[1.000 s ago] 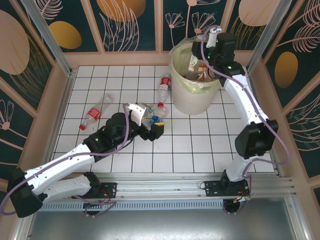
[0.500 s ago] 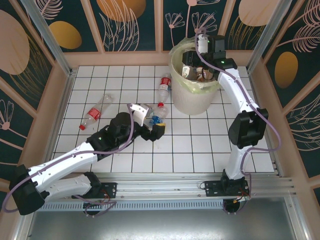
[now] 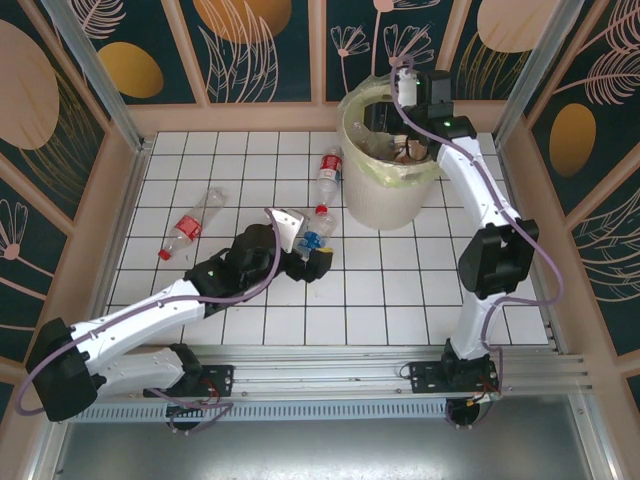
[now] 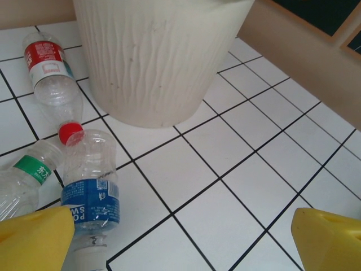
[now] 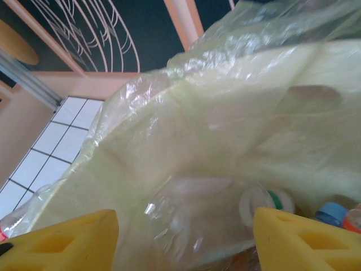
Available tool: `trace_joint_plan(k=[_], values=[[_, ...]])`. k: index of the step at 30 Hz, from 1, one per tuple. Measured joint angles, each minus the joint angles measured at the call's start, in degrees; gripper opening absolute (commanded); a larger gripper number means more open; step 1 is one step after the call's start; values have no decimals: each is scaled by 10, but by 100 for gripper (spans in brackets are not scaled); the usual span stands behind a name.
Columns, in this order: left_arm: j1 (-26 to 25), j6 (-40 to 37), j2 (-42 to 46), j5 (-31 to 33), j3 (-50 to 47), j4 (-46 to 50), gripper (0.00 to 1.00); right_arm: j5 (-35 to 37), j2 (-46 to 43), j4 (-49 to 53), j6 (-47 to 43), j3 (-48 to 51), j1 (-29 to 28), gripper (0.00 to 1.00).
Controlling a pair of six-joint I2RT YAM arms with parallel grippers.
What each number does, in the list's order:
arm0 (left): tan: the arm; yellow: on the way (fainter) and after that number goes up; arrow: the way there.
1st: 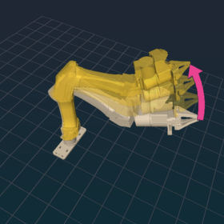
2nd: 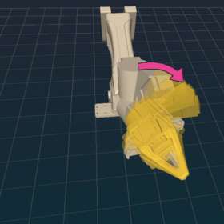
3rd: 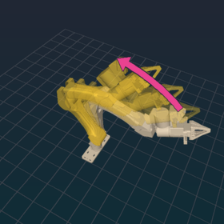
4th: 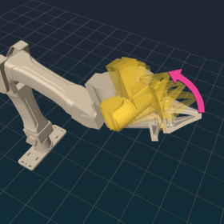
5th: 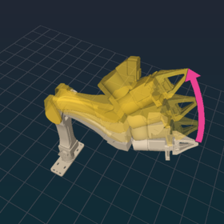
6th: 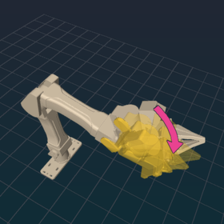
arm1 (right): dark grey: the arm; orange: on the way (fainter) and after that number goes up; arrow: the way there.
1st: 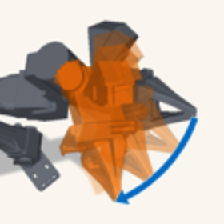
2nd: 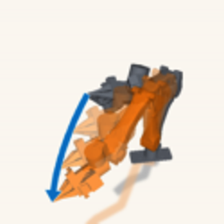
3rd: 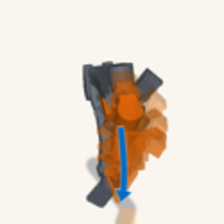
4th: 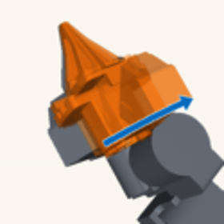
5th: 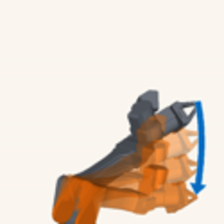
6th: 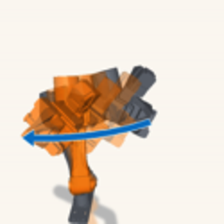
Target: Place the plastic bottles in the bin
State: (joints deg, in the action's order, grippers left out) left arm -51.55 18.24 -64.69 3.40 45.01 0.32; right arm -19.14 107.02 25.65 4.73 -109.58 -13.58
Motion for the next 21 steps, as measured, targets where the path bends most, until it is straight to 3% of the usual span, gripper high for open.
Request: trace_joint_plan(k=[9, 21], values=[[0, 5, -69, 27, 49, 48, 96, 14, -185, -54, -3, 124, 0, 68], [13, 31, -238, 60, 173, 153, 92, -56, -453, -116, 37, 405, -28, 69]])
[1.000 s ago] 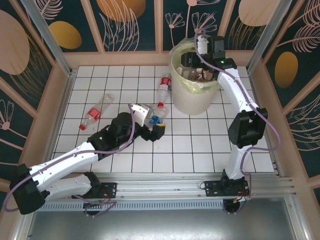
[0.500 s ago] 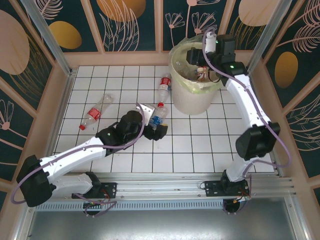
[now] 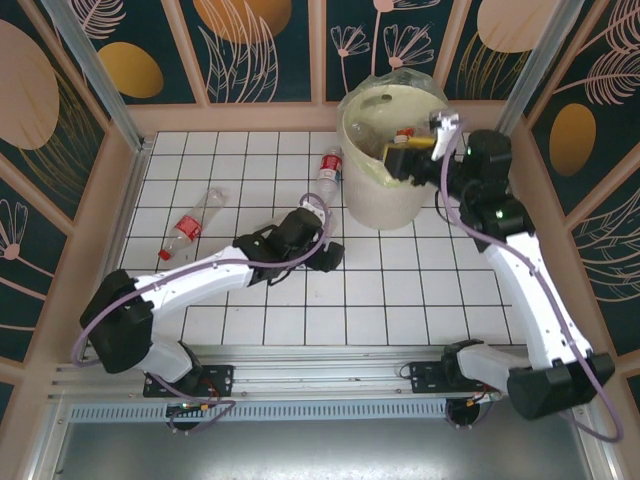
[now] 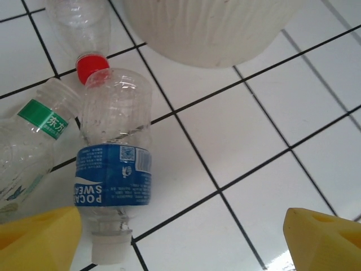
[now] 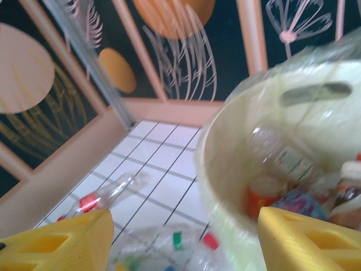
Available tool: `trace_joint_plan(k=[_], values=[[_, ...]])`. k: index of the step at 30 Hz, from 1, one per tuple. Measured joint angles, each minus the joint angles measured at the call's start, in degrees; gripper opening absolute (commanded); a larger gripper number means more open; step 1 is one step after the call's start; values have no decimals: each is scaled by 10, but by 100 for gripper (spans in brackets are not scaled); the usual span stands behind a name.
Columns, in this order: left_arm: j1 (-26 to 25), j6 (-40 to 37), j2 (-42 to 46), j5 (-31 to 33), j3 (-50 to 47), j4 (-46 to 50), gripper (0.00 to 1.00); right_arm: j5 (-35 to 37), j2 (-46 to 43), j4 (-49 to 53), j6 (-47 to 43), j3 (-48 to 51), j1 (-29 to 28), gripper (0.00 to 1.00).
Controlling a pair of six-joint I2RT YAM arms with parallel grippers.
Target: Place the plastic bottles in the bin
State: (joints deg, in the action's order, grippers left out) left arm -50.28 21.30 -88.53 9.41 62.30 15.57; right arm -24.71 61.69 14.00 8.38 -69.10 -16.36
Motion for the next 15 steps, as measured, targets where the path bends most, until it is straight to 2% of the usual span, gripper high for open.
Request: trace_joint_plan(k=[8, 15], values=[[27, 0, -106, 1, 72, 63, 92, -13, -108, 1, 41, 134, -16, 70], [49, -3, -154, 0, 79, 93, 92, -14, -138, 20, 56, 174, -17, 71]])
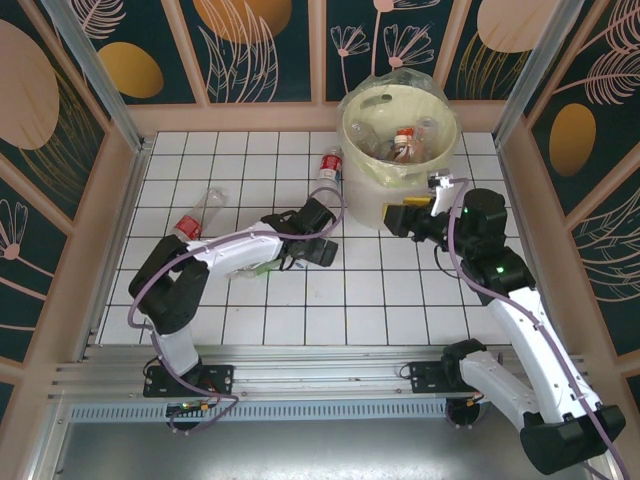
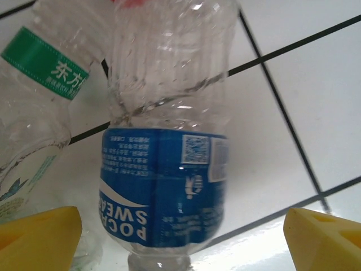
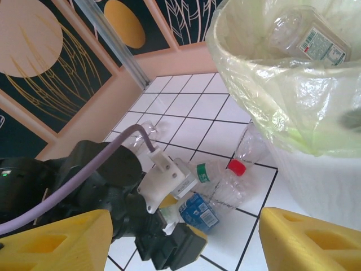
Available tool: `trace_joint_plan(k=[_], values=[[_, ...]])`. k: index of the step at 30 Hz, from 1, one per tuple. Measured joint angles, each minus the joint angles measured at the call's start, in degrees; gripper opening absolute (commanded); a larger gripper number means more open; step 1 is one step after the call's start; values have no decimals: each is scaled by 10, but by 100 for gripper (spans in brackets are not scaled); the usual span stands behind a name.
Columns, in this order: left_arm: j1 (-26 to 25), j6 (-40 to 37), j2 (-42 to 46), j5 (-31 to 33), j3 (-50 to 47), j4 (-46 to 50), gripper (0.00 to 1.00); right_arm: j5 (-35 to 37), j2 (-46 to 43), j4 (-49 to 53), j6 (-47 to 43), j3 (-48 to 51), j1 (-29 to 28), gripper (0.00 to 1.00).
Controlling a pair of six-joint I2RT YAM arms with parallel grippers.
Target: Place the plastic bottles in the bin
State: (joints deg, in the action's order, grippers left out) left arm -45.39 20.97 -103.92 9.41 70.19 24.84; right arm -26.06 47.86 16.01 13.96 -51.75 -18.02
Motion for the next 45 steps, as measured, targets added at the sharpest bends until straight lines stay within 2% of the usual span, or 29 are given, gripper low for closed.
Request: trace_joint_plan(k=[11, 20, 33, 39, 45], values=[[16, -21, -38, -3, 18, -4, 89, -7, -5, 5, 1, 0, -1, 71], [20, -28, -66, -21, 24, -6, 75, -7, -5, 7, 2, 1, -1, 71], [20, -27, -64, -34, 18, -23, 58, -3, -6, 7, 8, 18, -2, 71], [20, -27, 6, -84, -44, -80, 57, 23, -26, 0, 46, 53, -5, 71], [20, -14, 133, -183, -119, -189, 59, 34, -36, -56, 123, 113, -5, 78]])
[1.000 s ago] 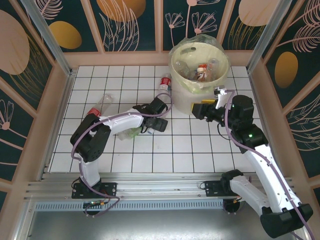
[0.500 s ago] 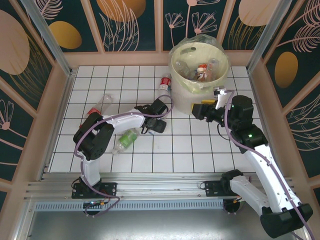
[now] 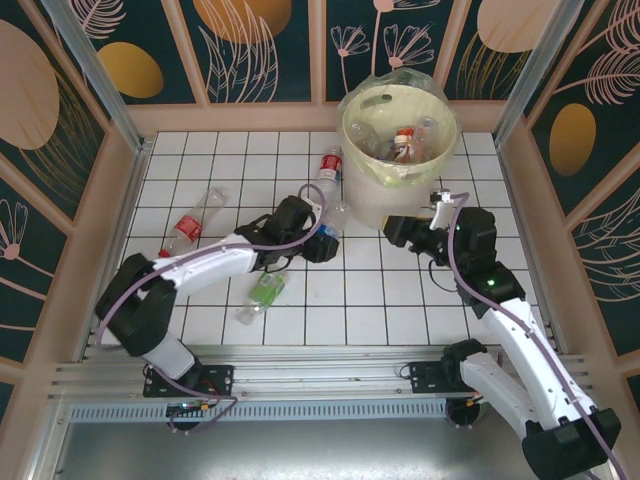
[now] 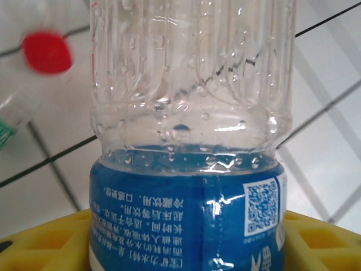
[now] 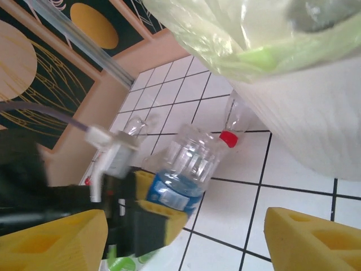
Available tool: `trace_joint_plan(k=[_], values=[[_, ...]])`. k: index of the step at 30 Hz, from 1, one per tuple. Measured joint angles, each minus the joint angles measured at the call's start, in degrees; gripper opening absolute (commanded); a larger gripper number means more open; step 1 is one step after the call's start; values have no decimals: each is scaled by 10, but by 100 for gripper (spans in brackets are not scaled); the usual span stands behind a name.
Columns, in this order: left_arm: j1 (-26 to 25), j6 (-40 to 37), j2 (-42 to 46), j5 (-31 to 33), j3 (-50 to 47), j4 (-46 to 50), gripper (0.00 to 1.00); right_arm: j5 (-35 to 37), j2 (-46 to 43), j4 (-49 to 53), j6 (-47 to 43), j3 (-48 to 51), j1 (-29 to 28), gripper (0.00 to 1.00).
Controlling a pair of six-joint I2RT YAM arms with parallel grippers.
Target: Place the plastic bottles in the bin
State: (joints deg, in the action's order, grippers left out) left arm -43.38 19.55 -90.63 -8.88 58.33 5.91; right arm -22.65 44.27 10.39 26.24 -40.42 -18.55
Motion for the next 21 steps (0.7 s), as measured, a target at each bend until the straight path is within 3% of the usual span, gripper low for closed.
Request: trace_joint_plan(k=[6, 10, 17, 21], values=[[0, 29, 62, -108, -76, -129, 58, -41, 19, -80, 64, 35, -3, 91], [0, 63, 67, -159, -129, -203, 58, -68, 42, -134, 95, 38, -17, 92], [-9, 98, 77, -188, -162, -287, 59, -67, 84, -172, 112, 38, -63, 93], [-19, 103, 87, -191, -163, -314, 60, -44, 111, -170, 112, 32, -85, 98]])
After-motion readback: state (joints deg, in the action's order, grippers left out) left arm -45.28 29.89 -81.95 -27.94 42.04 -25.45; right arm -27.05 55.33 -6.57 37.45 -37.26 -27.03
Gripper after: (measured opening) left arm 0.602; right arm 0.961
